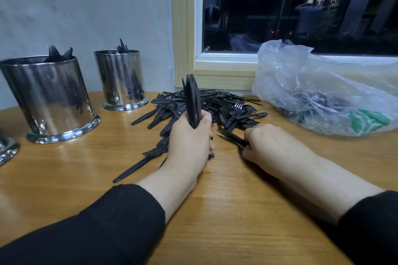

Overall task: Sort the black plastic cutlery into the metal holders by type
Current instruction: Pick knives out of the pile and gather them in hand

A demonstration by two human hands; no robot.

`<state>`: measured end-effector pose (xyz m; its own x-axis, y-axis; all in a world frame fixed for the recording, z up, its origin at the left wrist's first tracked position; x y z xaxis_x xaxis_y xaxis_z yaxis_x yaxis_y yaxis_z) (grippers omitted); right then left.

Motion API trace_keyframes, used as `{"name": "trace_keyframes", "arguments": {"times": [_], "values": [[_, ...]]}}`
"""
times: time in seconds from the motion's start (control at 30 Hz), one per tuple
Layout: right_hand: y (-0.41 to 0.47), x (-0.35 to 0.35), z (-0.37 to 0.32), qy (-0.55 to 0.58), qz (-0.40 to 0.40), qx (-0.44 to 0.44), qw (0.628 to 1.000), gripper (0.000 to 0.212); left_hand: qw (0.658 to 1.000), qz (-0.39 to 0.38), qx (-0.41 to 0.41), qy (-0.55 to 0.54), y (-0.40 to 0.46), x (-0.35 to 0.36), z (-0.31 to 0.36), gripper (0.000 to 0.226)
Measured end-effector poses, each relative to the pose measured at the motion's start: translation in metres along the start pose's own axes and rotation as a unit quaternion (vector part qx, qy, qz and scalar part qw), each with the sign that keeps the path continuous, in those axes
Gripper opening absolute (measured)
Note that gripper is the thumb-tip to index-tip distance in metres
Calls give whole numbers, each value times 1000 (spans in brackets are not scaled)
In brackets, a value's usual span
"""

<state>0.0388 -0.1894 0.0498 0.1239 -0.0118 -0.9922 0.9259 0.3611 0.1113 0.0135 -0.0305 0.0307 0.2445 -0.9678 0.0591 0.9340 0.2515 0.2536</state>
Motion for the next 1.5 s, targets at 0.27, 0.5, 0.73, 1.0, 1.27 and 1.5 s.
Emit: {"name": "trace_keyframes", "arguments": {"times": [0.27, 0.5, 0.73, 1.0, 1.27, 1.5], "values": [[-1, -5, 14, 124, 76, -4, 989, 13, 998, 31, -9, -55, 1, -5, 2, 14], [-8, -13, -10, 386, 234, -86, 888, 14, 994, 2, 11, -110, -1, -2, 6, 23], [-5, -4, -24, 337, 241, -191, 890, 14, 998, 5, 31, -58, -4, 8, 6, 26], [-8, -18, 4, 444, 297, -122, 837, 43, 998, -40, 50, 18, -9, 13, 13, 32], [-6, -17, -13, 521, 256, -207, 787, 80, 976, -180, -1, 118, -11, 28, -3, 20], [-5, -35, -16, 508, 309, -152, 789, 10, 970, -207, -2, 126, -14, 30, 0, 10]]}}
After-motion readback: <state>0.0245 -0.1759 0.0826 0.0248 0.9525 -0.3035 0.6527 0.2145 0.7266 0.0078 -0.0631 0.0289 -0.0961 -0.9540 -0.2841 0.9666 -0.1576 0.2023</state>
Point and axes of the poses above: each hand's wrist, its own y-axis towards the middle knuckle, its own x-axis out of the palm, z = x × y, the point moved 3 cm from there along y, towards the middle knuckle, and after that the axes turned 4 degrees about -z, right-handed, at the moved point
